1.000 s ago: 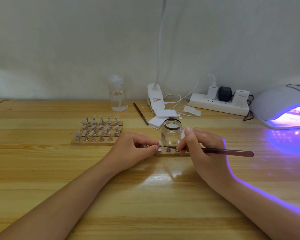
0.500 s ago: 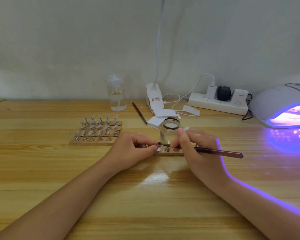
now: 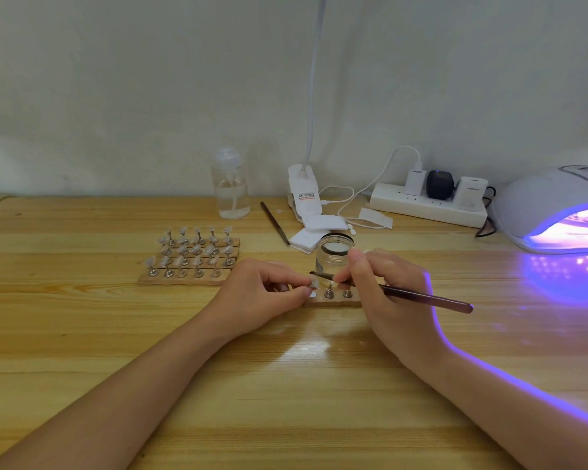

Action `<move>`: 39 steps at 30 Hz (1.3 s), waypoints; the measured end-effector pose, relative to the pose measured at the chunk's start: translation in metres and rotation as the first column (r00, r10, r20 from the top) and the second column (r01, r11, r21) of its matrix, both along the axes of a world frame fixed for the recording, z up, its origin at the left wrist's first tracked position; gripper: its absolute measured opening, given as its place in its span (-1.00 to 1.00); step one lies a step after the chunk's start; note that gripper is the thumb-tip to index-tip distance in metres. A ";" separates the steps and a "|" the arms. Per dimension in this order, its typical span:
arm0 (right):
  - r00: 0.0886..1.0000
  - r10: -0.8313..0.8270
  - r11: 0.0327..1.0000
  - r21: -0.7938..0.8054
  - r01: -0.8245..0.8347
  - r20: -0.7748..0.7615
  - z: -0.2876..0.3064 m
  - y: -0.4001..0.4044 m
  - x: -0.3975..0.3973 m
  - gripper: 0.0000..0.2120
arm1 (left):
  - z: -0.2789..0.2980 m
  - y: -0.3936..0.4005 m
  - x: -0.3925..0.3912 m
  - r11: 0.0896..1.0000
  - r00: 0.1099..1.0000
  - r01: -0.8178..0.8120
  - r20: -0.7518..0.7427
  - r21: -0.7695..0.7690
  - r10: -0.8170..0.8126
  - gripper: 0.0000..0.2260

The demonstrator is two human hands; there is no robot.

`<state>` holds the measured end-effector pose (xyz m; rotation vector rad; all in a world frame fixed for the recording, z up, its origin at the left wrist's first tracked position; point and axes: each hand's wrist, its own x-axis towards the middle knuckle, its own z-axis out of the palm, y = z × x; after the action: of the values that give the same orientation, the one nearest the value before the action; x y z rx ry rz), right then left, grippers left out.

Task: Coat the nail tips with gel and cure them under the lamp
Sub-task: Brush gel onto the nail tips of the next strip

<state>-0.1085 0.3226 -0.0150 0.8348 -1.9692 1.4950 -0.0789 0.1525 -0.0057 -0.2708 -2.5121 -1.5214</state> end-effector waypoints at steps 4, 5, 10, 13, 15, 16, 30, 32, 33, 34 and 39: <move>1.000 0.002 1.000 0.008 -0.002 0.020 0.000 0.000 0.000 -0.67 | 0.000 0.000 0.000 1.000 1.000 0.001 0.000 -0.005 -0.001 -0.85; 1.000 -0.003 1.000 0.008 0.003 0.027 0.000 0.000 0.000 -0.66 | 0.000 0.000 -0.001 1.000 1.000 0.000 0.001 0.003 0.000 -0.85; 0.999 0.025 1.000 -0.010 -0.025 0.040 0.000 0.005 0.003 -0.63 | -0.001 0.000 -0.001 0.999 1.000 -0.011 0.003 0.044 0.011 -0.83; 0.999 0.043 0.998 -0.042 -0.041 0.030 0.000 0.007 0.003 -0.62 | -0.001 0.000 0.000 0.999 1.000 -0.010 -0.006 0.039 0.010 -0.82; 0.998 0.055 0.995 -0.081 -0.053 0.024 0.001 0.007 0.003 -0.64 | 0.000 0.000 0.000 0.999 1.000 -0.006 -0.009 0.041 0.006 -0.82; 0.998 0.057 0.994 -0.092 -0.055 0.021 0.001 0.006 0.003 -0.64 | 0.000 0.000 0.000 0.999 1.000 -0.002 -0.012 0.038 0.002 -0.82; 1.000 0.021 0.999 -0.025 -0.022 -0.011 0.000 0.002 0.001 -0.65 | -0.002 -0.001 -0.002 0.998 0.999 0.031 -0.013 0.058 -0.030 -0.84; 1.000 0.028 0.999 -0.026 -0.028 -0.007 0.000 0.003 0.002 -0.64 | -0.002 -0.002 -0.002 0.997 1.000 0.027 -0.012 0.066 -0.026 -0.84; 0.999 0.036 0.999 -0.027 -0.036 -0.005 0.000 0.004 0.002 -0.64 | -0.002 -0.002 -0.001 0.997 1.000 0.027 -0.013 0.065 -0.026 -0.84; 0.999 0.047 0.998 -0.029 -0.047 -0.005 0.000 0.005 0.002 -0.63 | -0.002 -0.002 -0.001 0.998 1.000 0.028 -0.015 0.065 -0.027 -0.85; 0.999 0.051 0.998 -0.048 -0.051 -0.006 0.000 0.010 0.002 -0.63 | -0.002 -0.002 -0.001 0.996 0.999 0.032 -0.037 0.088 -0.028 -0.84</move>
<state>-0.1070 0.3325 -0.0147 0.8739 -1.9138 1.5613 -0.0799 0.1505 -0.0073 -0.3205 -2.4167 -1.6195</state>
